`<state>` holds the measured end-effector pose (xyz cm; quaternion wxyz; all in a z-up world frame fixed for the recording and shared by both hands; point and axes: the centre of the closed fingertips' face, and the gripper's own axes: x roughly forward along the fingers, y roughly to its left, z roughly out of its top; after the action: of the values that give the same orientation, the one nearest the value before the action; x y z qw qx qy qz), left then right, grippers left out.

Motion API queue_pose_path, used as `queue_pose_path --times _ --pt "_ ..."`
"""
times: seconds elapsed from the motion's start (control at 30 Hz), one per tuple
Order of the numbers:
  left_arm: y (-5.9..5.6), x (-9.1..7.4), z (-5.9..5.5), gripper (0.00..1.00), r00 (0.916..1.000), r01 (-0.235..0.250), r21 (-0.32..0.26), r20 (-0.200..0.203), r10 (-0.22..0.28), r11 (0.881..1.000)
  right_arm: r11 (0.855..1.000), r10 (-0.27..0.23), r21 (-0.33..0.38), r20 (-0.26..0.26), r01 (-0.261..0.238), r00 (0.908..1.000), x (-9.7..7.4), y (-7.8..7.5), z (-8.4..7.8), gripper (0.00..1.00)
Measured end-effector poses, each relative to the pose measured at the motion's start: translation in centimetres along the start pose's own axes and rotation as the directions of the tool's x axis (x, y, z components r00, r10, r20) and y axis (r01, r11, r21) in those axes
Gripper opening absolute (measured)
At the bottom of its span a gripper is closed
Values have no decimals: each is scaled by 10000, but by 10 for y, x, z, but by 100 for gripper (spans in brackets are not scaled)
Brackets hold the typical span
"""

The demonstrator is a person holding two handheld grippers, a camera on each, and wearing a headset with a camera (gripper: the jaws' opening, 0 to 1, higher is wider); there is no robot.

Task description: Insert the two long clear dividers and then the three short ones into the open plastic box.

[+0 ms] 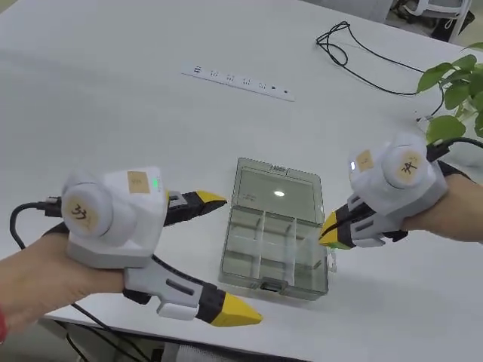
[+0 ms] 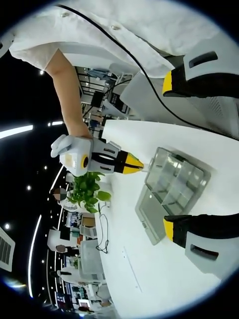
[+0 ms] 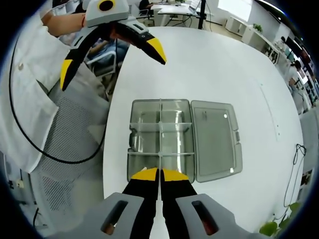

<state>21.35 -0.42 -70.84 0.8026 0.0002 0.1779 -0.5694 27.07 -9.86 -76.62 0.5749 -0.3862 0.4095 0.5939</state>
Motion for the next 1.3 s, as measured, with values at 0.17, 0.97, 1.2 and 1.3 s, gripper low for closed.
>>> queue_pose_path --times 0.17,0.97,1.2,1.3 --pt "0 0 -1 100 10000 -11 -25 -1 11 10000 10000 1 -76 -89 -1 10000 3 -1 -1 3" --pt "-1 0 0 100 9999 -10 -112 100 11 9999 9998 24 -179 476 -15 9989 23 -1 -9 3" --pt "-2 -1 -1 100 10000 -10 -116 60 11 9999 9996 -28 -286 616 46 9981 30 -1 -12 3" --pt "-2 -1 -2 100 10000 -22 -110 27 22 9999 9993 -27 -362 600 48 9982 35 -1 -13 3"
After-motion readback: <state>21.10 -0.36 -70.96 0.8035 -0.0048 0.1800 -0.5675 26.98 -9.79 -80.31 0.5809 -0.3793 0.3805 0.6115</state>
